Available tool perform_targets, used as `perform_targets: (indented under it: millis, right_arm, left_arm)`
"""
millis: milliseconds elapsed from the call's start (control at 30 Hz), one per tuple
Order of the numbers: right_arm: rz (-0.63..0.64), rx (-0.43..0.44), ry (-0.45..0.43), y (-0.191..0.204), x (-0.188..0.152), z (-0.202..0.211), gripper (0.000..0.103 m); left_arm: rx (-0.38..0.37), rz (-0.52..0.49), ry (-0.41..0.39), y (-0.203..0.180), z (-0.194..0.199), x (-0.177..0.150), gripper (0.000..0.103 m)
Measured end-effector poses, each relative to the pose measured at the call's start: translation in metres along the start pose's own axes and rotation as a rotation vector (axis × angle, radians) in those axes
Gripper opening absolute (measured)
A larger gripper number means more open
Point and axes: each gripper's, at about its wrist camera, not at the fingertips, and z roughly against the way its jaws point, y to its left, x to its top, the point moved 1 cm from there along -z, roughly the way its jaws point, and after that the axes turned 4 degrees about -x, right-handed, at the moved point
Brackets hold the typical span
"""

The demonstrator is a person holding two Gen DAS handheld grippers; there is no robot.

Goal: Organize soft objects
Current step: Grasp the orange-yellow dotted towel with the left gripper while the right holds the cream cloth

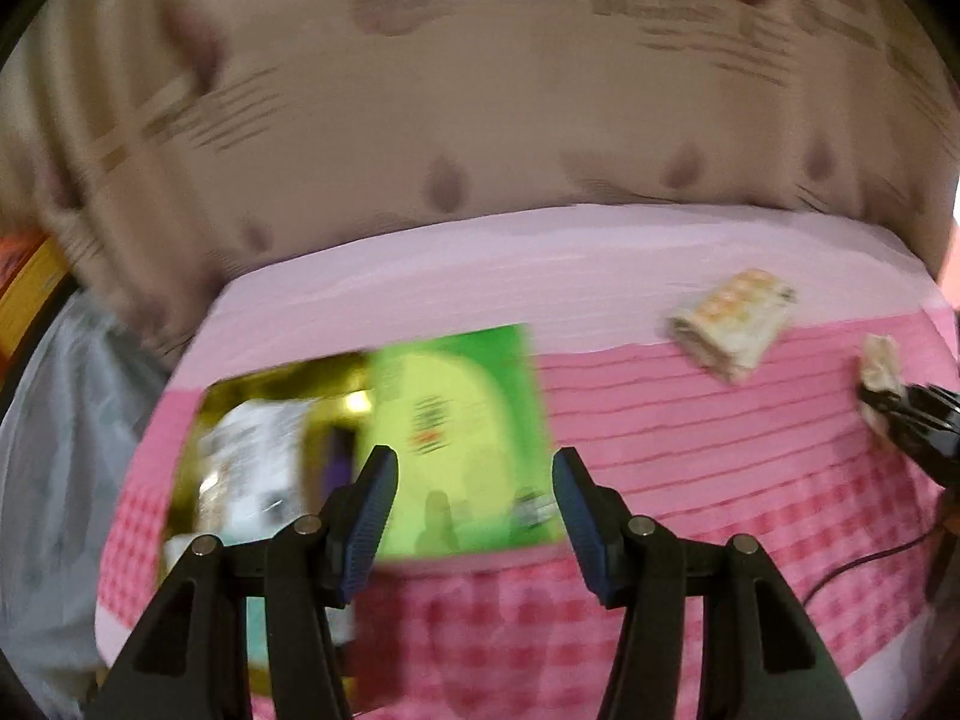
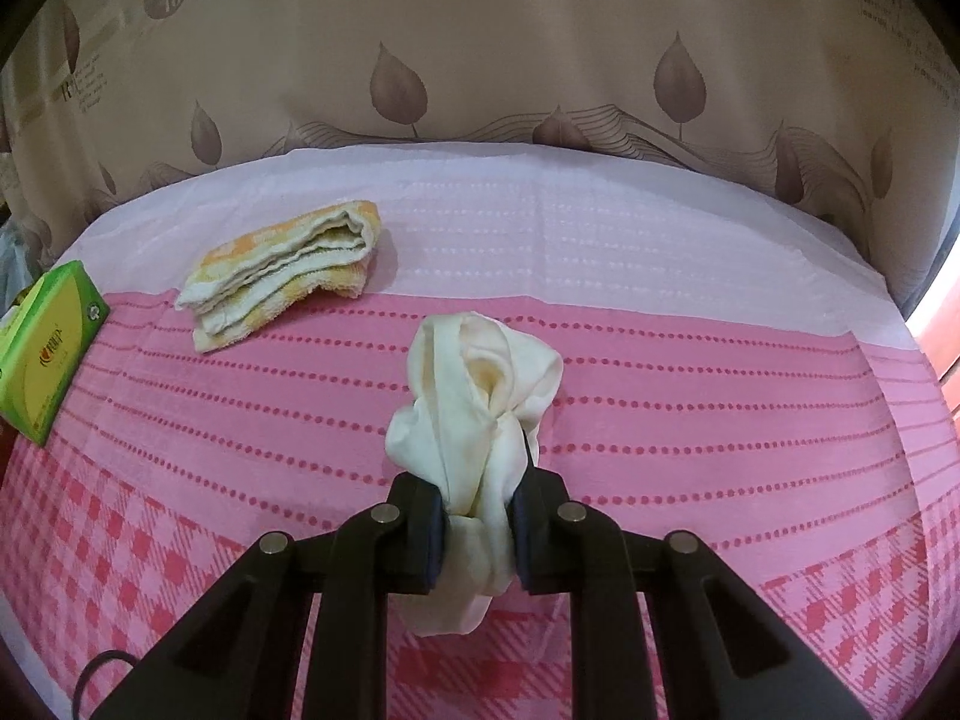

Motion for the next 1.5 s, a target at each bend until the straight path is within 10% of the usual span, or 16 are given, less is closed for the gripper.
perform_targets:
  millis: [533,1133,1333,1500]
  right_arm:
    - [-0.017,0.043,0.002,-0.006,0.004,-0.004,0.019]
    - [-0.036,0.073,0.004,-0.010,0.005,-0.005,0.019]
    - [-0.036,0.072,0.004,-0.010,0.005,-0.005,0.019]
    - [-0.037,0.073,0.005,-0.010,0.005,-0.005,0.019]
  left_arm:
    - [-0.268,-0.339,0.121,-0.163,-0.080,0.051,0.056]
    - [-0.238,-0.381,0.187,-0.212,-0.161,0.084,0.069]
    - [-0.260,-0.301,0.172,-0.199,-0.161,0.085,0.029]
    - [-0.240,-0.224,0.160,-0.187,-0.152,0.085,0.024]
